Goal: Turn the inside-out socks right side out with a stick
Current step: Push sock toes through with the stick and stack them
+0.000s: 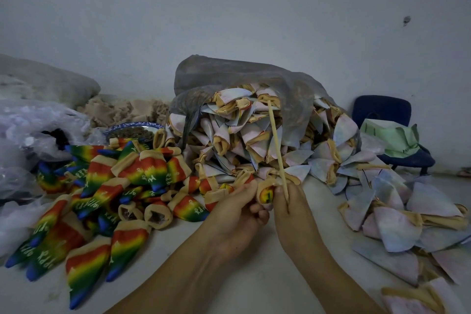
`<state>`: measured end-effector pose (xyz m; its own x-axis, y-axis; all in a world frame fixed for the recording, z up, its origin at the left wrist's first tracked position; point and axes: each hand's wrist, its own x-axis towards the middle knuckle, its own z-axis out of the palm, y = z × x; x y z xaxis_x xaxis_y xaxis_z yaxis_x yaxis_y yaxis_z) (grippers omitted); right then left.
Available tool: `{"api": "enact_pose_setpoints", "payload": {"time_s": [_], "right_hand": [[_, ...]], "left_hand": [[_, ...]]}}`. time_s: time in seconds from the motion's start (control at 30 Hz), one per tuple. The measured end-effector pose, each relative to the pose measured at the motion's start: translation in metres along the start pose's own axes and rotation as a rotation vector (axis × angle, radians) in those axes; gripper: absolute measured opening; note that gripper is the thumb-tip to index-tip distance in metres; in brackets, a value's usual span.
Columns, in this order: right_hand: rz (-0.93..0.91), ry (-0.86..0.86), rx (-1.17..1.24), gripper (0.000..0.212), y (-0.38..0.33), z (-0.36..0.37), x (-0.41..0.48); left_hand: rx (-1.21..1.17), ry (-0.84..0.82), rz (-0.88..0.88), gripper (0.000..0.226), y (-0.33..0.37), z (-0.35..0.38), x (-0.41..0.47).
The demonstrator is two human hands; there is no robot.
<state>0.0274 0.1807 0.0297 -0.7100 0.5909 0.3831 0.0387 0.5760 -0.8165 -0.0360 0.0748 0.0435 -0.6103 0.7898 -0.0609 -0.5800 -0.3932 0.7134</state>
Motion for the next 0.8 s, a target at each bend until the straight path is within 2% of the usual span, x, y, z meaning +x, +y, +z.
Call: {"api": "enact_pose_setpoints", "payload": {"time_s": [0.1,0.2,0.27,0.37,0.5,0.57,0.67,0.7,0.8], "right_hand": [[0.119,-0.063,0.158,0.018,-0.002,-0.001,-0.002],[0.256,-0.098,0.427,0.018,-0.001,-0.004,-0.005],[0.315,-0.112,0.617,0.018,0.0,-0.006,-0.006],[0.341,-0.147,0.867,0.019,-0.004,-0.006,-0.006],[0.406,-0.182,1.012,0.024,-0.004,-0.008,-0.003],[0.376,-0.156,0.924,0.027,-0.005,-0.008,-0.003],[0.112,-0.046,0.278,0.017,-0.005,-0.005,-0.008],[0.011,-0.014,0.139,0.015,-0.006,-0.003,-0.01],[-0.089,0.011,0.016,0.02,-0.004,0.001,-0.012]], "left_hand": [[0.117,-0.002,0.029,0.017,-0.001,-0.001,0.002],[0.304,0.105,0.088,0.023,-0.004,-0.006,0.006],[0.323,0.158,0.098,0.013,-0.004,-0.009,0.007],[0.299,0.183,0.066,0.017,-0.003,-0.009,0.008],[0.28,0.174,0.054,0.023,-0.006,-0.002,0.007],[0.269,0.196,0.07,0.024,-0.008,0.0,0.007],[0.259,0.228,0.131,0.022,-0.008,-0.001,0.007],[0.256,0.226,0.159,0.023,-0.007,-0.001,0.006],[0.248,0.216,0.23,0.023,-0.005,-0.002,0.004]]}}
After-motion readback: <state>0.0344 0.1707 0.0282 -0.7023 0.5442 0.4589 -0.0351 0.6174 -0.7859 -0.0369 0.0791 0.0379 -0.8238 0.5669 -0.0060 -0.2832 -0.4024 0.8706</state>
